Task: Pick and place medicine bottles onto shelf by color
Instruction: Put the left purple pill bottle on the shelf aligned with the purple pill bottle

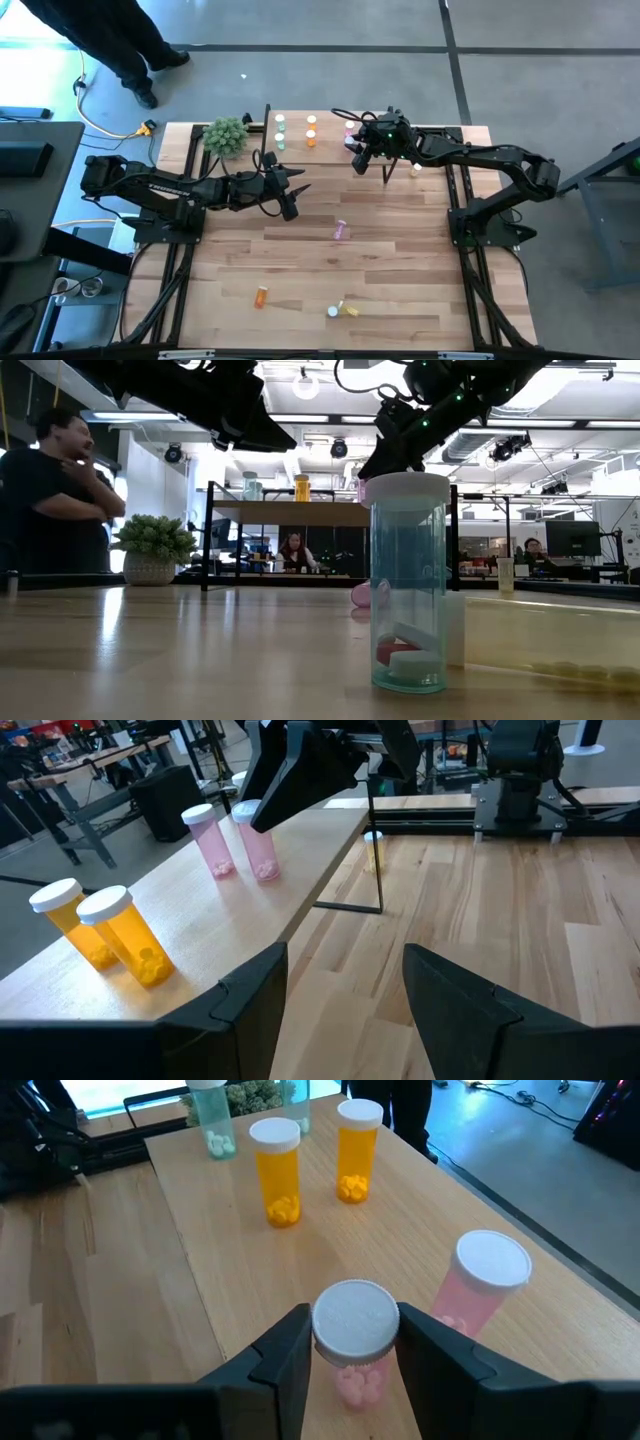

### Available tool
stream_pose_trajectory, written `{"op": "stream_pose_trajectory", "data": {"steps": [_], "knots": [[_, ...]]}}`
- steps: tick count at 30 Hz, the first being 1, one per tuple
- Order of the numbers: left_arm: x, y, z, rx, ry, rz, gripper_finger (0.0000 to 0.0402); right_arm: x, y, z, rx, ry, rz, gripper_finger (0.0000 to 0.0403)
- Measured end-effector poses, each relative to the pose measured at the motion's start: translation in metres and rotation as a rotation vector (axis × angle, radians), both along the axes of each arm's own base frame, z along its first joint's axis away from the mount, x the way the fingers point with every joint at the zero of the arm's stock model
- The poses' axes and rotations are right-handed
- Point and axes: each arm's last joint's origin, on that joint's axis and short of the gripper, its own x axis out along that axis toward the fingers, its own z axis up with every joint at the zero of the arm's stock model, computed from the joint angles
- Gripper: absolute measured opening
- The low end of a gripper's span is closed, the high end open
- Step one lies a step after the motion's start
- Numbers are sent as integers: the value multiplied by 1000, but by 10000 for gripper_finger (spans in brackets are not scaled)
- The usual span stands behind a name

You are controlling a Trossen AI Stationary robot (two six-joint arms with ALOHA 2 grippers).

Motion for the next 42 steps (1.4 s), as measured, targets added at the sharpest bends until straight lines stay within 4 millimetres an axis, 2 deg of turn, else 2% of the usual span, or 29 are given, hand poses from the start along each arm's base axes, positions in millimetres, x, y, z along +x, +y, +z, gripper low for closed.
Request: {"op": "stream_pose_trajectory", "data": {"steps": [16,25,30,42], "knots": [[0,0,0,0,-1,0,191,0,0,0,-1,0,0,136],[0,0,0,0,-1,-1,191,0,0,0,15,-9,-9,184],[0,0,0,0,-1,0,191,-1,-1,0,-11,3,-56,185],[0,0,0,0,-1,-1,191,1,-1,2,-17,-20,-33,185]]}}
